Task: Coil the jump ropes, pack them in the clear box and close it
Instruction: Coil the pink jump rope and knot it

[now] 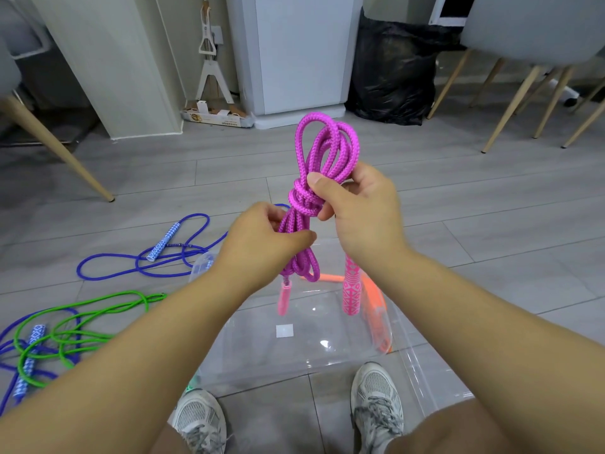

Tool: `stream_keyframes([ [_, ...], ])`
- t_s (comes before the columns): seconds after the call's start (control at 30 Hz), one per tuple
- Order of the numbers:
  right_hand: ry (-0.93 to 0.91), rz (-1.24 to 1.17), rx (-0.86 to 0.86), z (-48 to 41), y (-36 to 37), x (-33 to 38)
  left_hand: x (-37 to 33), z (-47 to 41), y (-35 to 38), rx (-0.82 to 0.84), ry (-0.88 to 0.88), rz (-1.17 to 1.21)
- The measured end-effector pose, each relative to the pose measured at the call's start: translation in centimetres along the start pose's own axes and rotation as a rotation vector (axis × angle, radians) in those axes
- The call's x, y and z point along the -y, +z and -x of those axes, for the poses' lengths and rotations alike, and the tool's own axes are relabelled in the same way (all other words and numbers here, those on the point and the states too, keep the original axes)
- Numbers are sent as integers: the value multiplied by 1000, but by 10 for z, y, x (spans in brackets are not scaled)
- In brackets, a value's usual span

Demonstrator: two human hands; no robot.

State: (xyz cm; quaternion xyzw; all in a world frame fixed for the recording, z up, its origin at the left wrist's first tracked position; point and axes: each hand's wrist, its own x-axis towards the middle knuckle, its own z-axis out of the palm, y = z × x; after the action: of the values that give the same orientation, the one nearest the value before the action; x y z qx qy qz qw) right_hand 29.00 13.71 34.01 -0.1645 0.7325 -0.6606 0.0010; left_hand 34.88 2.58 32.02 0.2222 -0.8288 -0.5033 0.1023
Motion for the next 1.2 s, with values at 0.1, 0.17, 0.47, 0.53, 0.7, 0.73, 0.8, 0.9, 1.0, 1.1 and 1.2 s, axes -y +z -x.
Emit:
stream_keyframes([
  [0.1, 2, -5, 14, 0, 0, -1, 2, -4, -2, 45, -41, 71],
  [0.17, 11, -18, 27, 0, 0, -1, 3, -6, -4, 45, -54, 115],
  [0.47, 59, -60, 52, -2, -5, 1, 6, -10, -6, 114, -82, 314],
  [0.53, 56, -62, 46, -3, -6, 1, 6, -10, -7, 157, -74, 314],
  [0.7, 34, -21, 47, -3, -7, -2, 5, -8, -9, 267, -36, 277],
  [0.73, 32, -19, 55, -3, -8, -2, 5, -8, -9, 273, -37, 287],
  [0.8, 41, -19, 73, -4, -8, -3, 6, -10, -6, 250, -55, 324],
  [0.9, 69, 7, 140, -6, -10, -5, 9, -13, -3, 178, -79, 376],
  [1.0, 162, 14, 283, -9, -14, -10, 13, -19, -6, 84, -113, 440],
  [1.1, 210, 151, 400, -10, -23, -15, 18, -24, -9, 36, -102, 426],
  [1.2, 219, 335, 433, -9, -33, -17, 23, -24, -9, -38, -58, 368],
])
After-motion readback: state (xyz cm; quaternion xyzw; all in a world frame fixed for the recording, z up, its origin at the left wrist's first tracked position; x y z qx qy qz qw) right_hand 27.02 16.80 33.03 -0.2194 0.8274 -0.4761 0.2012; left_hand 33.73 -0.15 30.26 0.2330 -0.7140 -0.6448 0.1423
